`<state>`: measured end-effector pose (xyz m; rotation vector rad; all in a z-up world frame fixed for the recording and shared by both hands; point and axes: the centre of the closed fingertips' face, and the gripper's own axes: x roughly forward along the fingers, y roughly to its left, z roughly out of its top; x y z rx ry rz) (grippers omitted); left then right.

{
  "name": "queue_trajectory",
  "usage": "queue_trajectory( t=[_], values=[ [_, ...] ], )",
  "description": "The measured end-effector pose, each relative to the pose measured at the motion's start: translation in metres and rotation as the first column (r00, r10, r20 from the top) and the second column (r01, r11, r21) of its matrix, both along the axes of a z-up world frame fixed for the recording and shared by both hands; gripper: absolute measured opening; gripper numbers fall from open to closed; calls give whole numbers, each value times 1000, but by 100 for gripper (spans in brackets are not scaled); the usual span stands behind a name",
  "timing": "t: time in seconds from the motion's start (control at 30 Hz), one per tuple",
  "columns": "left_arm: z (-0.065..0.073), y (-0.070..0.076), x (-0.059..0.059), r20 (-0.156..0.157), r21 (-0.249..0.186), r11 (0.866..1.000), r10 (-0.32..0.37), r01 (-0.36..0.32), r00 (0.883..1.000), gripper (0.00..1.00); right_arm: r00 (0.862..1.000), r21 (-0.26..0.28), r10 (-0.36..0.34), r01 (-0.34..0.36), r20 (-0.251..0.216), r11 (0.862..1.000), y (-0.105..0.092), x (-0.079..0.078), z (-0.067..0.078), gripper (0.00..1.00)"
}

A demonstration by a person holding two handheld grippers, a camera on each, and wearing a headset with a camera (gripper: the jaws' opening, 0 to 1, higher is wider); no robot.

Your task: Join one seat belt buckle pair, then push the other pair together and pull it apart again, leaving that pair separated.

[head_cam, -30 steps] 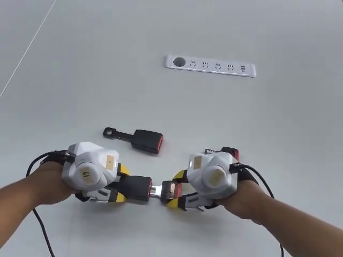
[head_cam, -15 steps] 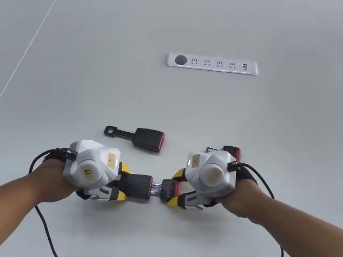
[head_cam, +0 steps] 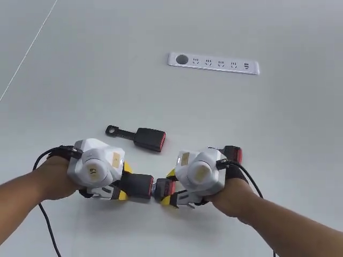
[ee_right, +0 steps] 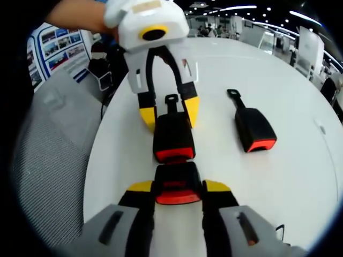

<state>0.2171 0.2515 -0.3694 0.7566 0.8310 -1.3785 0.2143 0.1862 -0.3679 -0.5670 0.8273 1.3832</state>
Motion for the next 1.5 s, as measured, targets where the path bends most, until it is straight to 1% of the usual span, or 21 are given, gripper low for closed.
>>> queue_trajectory(
  t=[0.17, 0.53, 0.7, 0.8, 0.87, 0.97, 1.17, 1.23, 1.4, 1.5],
  values=[
    [2, 0, -1, 0, 1, 1000, -3, 3, 1000, 32, 1000, 11, -4, 4, 8, 1000, -3, -3, 0, 32],
    [0, 0, -3, 11, 0, 1000, -31, 31, 999, 32, 999, 8, 25, -25, 36, 1000, -4, -8, 2, 33],
    [-2, 0, -3, 10, 10, 999, -51, 51, 999, 32, 999, 10, 27, -28, 40, 1000, -6, -9, 2, 33],
    [-2, 1, -3, 10, -7, 999, -50, 50, 999, 32, 998, 21, 34, -36, 56, 999, -6, -10, 2, 33],
    [-3, 1, -3, 8, -12, 999, -47, 47, 999, 31, 996, 29, 38, -40, 80, 999, -6, -10, 3, 33],
    [-2, 0, -3, 8, -16, 999, -49, 49, 999, 31, 996, 48, 20, -25, 88, 999, -7, -9, 3, 33],
    [-3, 1, -4, 1, -38, 998, -49, 49, 999, 31, 996, 77, 6, -12, 90, 997, -8, -8, 3, 32],
    [-3, 1, -3, -3, -45, 998, -50, 50, 999, 31, 996, 87, -5, -2, 85, 996, -8, -7, 3, 32],
    [-3, 1, -3, -5, -60, 997, -49, 48, 999, 31, 996, 102, -16, 7, 87, 995, -8, -8, 3, 32],
    [-3, 1, -2, -18, -77, 996, -45, 44, 999, 31, 997, 109, -24, 16, 78, 994, -8, -7, 3, 32]
  ],
)
